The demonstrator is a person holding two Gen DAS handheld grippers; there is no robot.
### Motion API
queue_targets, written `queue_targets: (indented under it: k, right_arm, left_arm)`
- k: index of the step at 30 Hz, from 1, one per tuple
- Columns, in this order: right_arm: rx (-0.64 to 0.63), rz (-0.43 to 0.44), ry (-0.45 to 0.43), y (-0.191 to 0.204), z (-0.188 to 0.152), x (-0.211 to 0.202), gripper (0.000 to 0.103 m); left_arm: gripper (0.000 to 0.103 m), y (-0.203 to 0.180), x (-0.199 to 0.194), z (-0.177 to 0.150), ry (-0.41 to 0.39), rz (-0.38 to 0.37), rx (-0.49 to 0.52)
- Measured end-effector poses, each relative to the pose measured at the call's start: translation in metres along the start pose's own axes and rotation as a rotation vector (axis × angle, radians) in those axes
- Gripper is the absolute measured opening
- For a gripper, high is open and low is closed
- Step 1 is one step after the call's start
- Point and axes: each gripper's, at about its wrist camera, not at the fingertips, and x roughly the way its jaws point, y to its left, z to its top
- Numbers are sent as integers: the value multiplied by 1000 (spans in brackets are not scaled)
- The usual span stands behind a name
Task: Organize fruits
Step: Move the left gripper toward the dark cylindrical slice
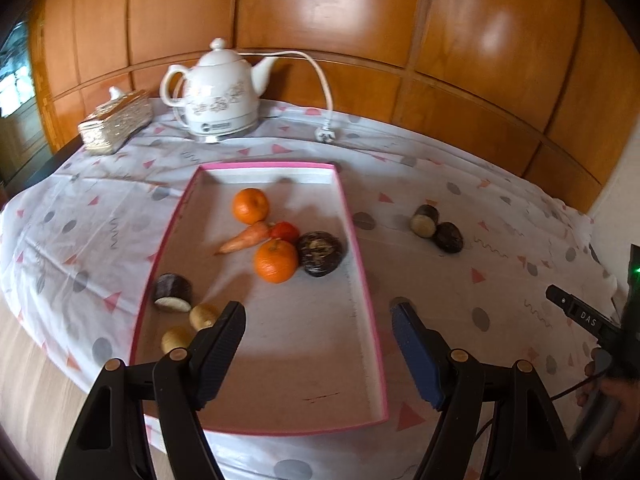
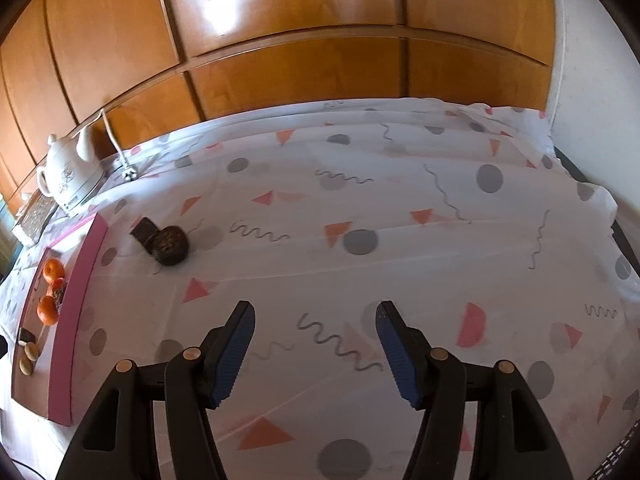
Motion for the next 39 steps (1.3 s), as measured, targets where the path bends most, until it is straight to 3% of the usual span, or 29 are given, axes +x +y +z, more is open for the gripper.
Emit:
queue_targets:
  k: [14,17,31,39]
  right_arm:
    - [58,-49,-7,-35,-2,-6,64]
    - [71,-59,-5,-42,-3,-6,64]
    - [115,-92,-1,-68,-4,-6,64]
    - [132,-101,10,-78,-5,-5,64]
  left_arm:
    - [75,-51,32,38,39,-97,145]
    - [70,-61,45,48,60,-120,163]
    - [51,-107,117,80,167,-183,188]
    - [47,-110,167,97,229,-215,109]
